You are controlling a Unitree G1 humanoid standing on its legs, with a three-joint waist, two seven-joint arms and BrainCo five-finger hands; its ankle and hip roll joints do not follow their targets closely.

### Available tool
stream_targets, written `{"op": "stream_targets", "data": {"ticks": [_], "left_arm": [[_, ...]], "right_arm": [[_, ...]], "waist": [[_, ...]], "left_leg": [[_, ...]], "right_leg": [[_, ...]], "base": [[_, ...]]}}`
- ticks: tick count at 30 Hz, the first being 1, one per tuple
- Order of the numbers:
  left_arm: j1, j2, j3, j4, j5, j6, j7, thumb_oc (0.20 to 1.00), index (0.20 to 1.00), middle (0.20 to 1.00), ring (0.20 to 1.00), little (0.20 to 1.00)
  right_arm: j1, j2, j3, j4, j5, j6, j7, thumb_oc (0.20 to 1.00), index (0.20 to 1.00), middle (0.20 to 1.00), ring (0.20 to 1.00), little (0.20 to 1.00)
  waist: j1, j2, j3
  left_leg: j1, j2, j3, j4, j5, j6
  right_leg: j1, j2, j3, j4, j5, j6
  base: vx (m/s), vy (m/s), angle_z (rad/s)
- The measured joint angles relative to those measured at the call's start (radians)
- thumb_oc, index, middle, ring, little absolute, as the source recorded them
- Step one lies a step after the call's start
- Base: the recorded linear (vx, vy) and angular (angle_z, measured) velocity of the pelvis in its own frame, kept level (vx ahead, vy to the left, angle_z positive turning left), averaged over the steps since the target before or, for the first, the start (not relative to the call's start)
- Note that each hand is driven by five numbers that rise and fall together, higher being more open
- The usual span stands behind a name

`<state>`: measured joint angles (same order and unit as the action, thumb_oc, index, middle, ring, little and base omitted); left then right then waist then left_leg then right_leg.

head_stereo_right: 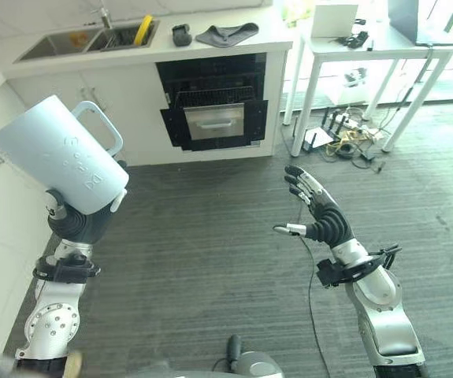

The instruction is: Place the dishes in the dishwasher.

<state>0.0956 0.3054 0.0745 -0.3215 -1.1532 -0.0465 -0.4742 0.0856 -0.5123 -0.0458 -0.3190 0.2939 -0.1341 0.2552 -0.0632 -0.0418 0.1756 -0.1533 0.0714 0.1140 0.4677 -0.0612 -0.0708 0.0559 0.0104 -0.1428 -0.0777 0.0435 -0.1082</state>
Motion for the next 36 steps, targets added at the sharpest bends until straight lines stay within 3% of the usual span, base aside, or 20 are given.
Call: {"op": "stream_targets", "data": {"ticks": [1, 3, 7, 9, 12, 13, 14, 15, 18, 19, 24, 26, 27, 28, 29, 30, 31, 33, 34, 36], "left_arm": [[0.007, 0.009, 0.0, 0.012, 0.0, -0.001, -0.001, 0.2, 0.2, 0.2, 0.2, 0.2], [0.013, 0.009, 0.0, 0.031, 0.0, -0.004, 0.0, 0.2, 0.2, 0.2, 0.2, 0.2], [0.016, -0.007, 0.0, 0.071, -0.001, -0.004, -0.016, 0.2, 0.2, 0.2, 0.2, 0.2], [0.032, -0.014, 0.004, 0.081, -0.004, -0.016, -0.022, 0.2, 0.2, 0.2, 0.2, 0.2], [0.016, -0.011, 0.006, 0.066, -0.005, -0.038, -0.022, 0.2, 0.2, 0.2, 0.2, 0.2], [0.006, -0.009, 0.004, 0.06, -0.005, -0.039, -0.018, 0.2, 0.2, 0.2, 0.2, 0.2], [0.005, -0.008, -0.002, 0.047, -0.004, -0.037, -0.017, 0.2, 0.2, 0.2, 0.2, 0.2], [-0.009, -0.005, -0.002, 0.048, -0.004, -0.037, -0.012, 0.2, 0.2, 0.2, 0.2, 0.2], [-0.101, 0.001, -0.003, 0.046, -0.001, -0.036, 0.0, 0.2, 0.2, 0.2, 0.2, 0.2], [-0.13, 0.005, -0.007, 0.046, 0.004, -0.036, 0.005, 0.2, 0.2, 0.2, 0.2, 0.2], [-0.112, 0.012, 0.012, 0.045, 0.006, -0.022, 0.013, 0.2, 0.2, 0.2, 0.2, 0.2], [-0.095, 0.013, 0.01, 0.052, 0.006, -0.012, 0.015, 0.2, 0.2, 0.2, 0.2, 0.2], [-0.093, 0.013, 0.003, 0.053, 0.02, 0.002, 0.019, 0.2, 0.2, 0.2, 0.2, 0.2], [-0.084, 0.011, 0.001, 0.051, 0.039, 0.008, 0.02, 0.2, 0.2, 0.2, 0.2, 0.2], [-0.073, 0.012, -0.001, 0.049, 0.044, 0.011, 0.021, 0.2, 0.2, 0.2, 0.2, 0.2], [-0.066, 0.018, 0.0, 0.044, 0.044, 0.014, 0.022, 0.2, 0.2, 0.2, 0.2, 0.2], [-0.068, 0.033, 0.004, 0.045, 0.044, 0.016, 0.03, 0.2, 0.2, 0.2, 0.2, 0.2], [-0.058, 0.049, 0.004, 0.053, 0.044, 0.025, 0.04, 0.2, 0.2, 0.2, 0.2, 0.2], [-0.044, 0.049, 0.001, 0.055, 0.045, 0.024, 0.042, 0.2, 0.2, 0.2, 0.2, 0.2], [-0.035, 0.048, -0.003, 0.057, 0.046, 0.019, 0.052, 0.2, 0.2, 0.2, 0.2, 0.2]], "right_arm": [[-0.012, 0.003, 0.005, 0.0, -0.002, 0.002, 0.0, 1.0, 1.0, 1.0, 1.0, 1.0], [-0.008, 0.002, 0.031, 0.001, -0.019, 0.012, 0.0, 1.0, 1.0, 1.0, 1.0, 1.0], [0.013, -0.035, 0.041, 0.0, -0.036, 0.012, 0.02, 1.0, 1.0, 1.0, 1.0, 1.0], [0.014, -0.102, 0.023, 0.002, -0.036, 0.009, 0.033, 1.0, 1.0, 1.0, 1.0, 1.0], [0.046, -0.104, -0.017, -0.017, -0.035, -0.002, 0.047, 1.0, 1.0, 1.0, 1.0, 1.0], [0.059, -0.101, -0.01, -0.026, -0.035, -0.004, 0.056, 1.0, 1.0, 1.0, 1.0, 1.0], [0.067, -0.099, -0.006, -0.039, -0.035, -0.004, 0.068, 1.0, 1.0, 1.0, 1.0, 1.0], [0.071, -0.071, -0.014, -0.049, -0.035, -0.004, 0.076, 1.0, 1.0, 1.0, 1.0, 1.0], [0.006, -0.026, 0.017, -0.056, -0.034, -0.006, 0.056, 1.0, 1.0, 1.0, 1.0, 1.0], [-0.028, -0.023, 0.038, -0.056, -0.034, -0.005, 0.054, 1.0, 1.0, 1.0, 1.0, 1.0], [-0.034, 0.029, 0.038, -0.053, -0.034, -0.002, 0.053, 1.0, 1.0, 1.0, 1.0, 1.0], [-0.031, 0.047, 0.036, -0.05, -0.034, 0.0, 0.055, 1.0, 1.0, 1.0, 1.0, 1.0], [-0.017, 0.048, 0.036, -0.047, -0.034, 0.001, 0.058, 1.0, 1.0, 1.0, 1.0, 1.0], [0.003, 0.053, 0.039, -0.048, -0.035, 0.005, 0.065, 1.0, 1.0, 1.0, 1.0, 1.0], [0.009, 0.053, 0.045, -0.046, -0.035, 0.015, 0.067, 1.0, 1.0, 1.0, 1.0, 1.0], [0.005, 0.048, 0.052, -0.051, -0.035, 0.015, 0.069, 1.0, 1.0, 1.0, 1.0, 1.0], [0.006, 0.03, 0.072, -0.056, -0.034, 0.015, 0.078, 1.0, 1.0, 1.0, 1.0, 1.0], [0.026, 0.019, 0.075, -0.05, -0.034, 0.016, 0.088, 1.0, 1.0, 1.0, 1.0, 1.0], [0.044, 0.011, 0.075, -0.045, -0.029, 0.013, 0.091, 1.0, 1.0, 1.0, 1.0, 1.0], [0.048, 0.007, 0.07, -0.027, -0.008, 0.014, 0.099, 1.0, 1.0, 1.0, 1.0, 1.0]], "waist": [[0.011, 0.016, 0.001], [0.02, 0.048, 0.0], [0.028, 0.071, 0.01], [0.049, 0.063, 0.022], [0.039, 0.065, 0.019], [0.024, 0.065, 0.018], [0.02, 0.061, 0.018], [0.025, 0.023, 0.02], [0.054, -0.014, -0.006], [0.061, -0.014, -0.007], [0.109, -0.007, -0.022], [0.124, -0.007, -0.024], [0.116, 0.0, -0.023], [0.107, 0.005, -0.021], [0.088, 0.013, -0.023], [0.074, 0.021, -0.026], [0.071, 0.023, -0.028], [0.048, 0.016, -0.027], [0.04, 0.017, -0.029], [0.035, -0.004, -0.029]], "left_leg": [[0.008, -0.031, 0.015, -0.244, 0.01, 0.003], [0.021, -0.03, -0.002, -0.516, 0.088, -0.006], [-0.088, 0.051, 0.008, -0.562, 0.172, -0.079], [-0.088, 0.065, 0.087, -0.56, 0.165, -0.054], [0.011, 0.03, 0.108, -0.56, 0.163, -0.017], [0.04, 0.006, 0.127, -0.561, 0.224, 0.074], [0.058, -0.009, 0.129, -0.56, 0.293, 0.128], [0.097, -0.051, 0.157, -0.561, 0.282, 0.145], [0.133, -0.123, 0.159, -0.56, 0.21, 0.174], [0.148, -0.145, 0.135, -0.56, 0.186, 0.189], [0.215, -0.179, 0.1, -0.559, 0.131, 0.215], [0.23, -0.185, 0.096, -0.559, 0.109, 0.224], [0.244, -0.185, 0.086, -0.559, 0.096, 0.242], [0.268, -0.184, 0.084, -0.559, 0.089, 0.25], [0.29, -0.18, 0.075, -0.559, 0.081, 0.248], [0.297, -0.174, 0.081, -0.56, 0.058, 0.237], [0.295, -0.17, 0.087, -0.56, 0.052, 0.219], [0.312, -0.174, 0.08, -0.559, 0.051, 0.213], [0.326, -0.176, 0.067, -0.559, 0.027, 0.178], [0.343, -0.192, 0.053, -0.559, 0.017, 0.183]], "right_leg": [[0.01, 0.003, 0.005, -0.007, -0.005, 0.012], [0.059, 0.036, 0.014, -0.01, -0.008, 0.026], [0.146, 0.081, 0.054, -0.008, -0.082, 0.0], [0.209, 0.064, 0.086, -0.009, -0.097, 0.035], [0.297, 0.021, 0.114, -0.008, -0.166, 0.087], [0.324, 0.004, 0.112, -0.002, -0.193, 0.123], [0.325, -0.021, 0.101, 0.034, -0.211, 0.157], [0.363, -0.062, 0.092, 0.031, -0.206, 0.171], [0.323, -0.137, 0.02, 0.162, -0.196, 0.196], [0.28, -0.164, 0.013, 0.259, -0.219, 0.244], [0.132, -0.204, 0.026, 0.504, -0.208, 0.293], [0.052, -0.212, 0.056, 0.629, -0.156, 0.346], [-0.032, -0.217, 0.075, 0.791, -0.079, 0.354], [-0.133, -0.227, 0.084, 0.954, -0.079, 0.34], [-0.183, -0.227, 0.072, 0.984, -0.121, 0.315], [-0.242, -0.228, 0.044, 0.929, -0.17, 0.298], [-0.27, -0.232, -0.03, 0.689, -0.179, 0.269], [-0.273, -0.233, -0.09, 0.423, -0.109, 0.252], [-0.261, -0.237, -0.103, 0.297, -0.051, 0.255], [-0.216, -0.277, -0.081, -0.013, 0.095, 0.274]], "base": [[0.28, 0.098, -0.46], [0.34, 0.117, -0.41], [0.36, 0.19, -0.25], [0.26, 0.201, -0.45], [0.21, 0.187, -0.48], [0.25, 0.236, -0.31], [0.3, 0.293, -0.25], [0.21, 0.222, -0.18], [0.19, 0.218, 0.04], [0.22, 0.267, 0.37], [0.17, 0.239, 0.37], [0.17, 0.245, -0.03], [0.16, 0.146, -0.01], [0.2, 0.02, 0.18], [0.22, -0.039, 0.06], [0.21, -0.11, -0.03], [0.2, -0.191, -0.05], [0.29, -0.299, 0.17], [0.28, -0.304, 0.17], [0.29, -0.315, 0.15]]}}
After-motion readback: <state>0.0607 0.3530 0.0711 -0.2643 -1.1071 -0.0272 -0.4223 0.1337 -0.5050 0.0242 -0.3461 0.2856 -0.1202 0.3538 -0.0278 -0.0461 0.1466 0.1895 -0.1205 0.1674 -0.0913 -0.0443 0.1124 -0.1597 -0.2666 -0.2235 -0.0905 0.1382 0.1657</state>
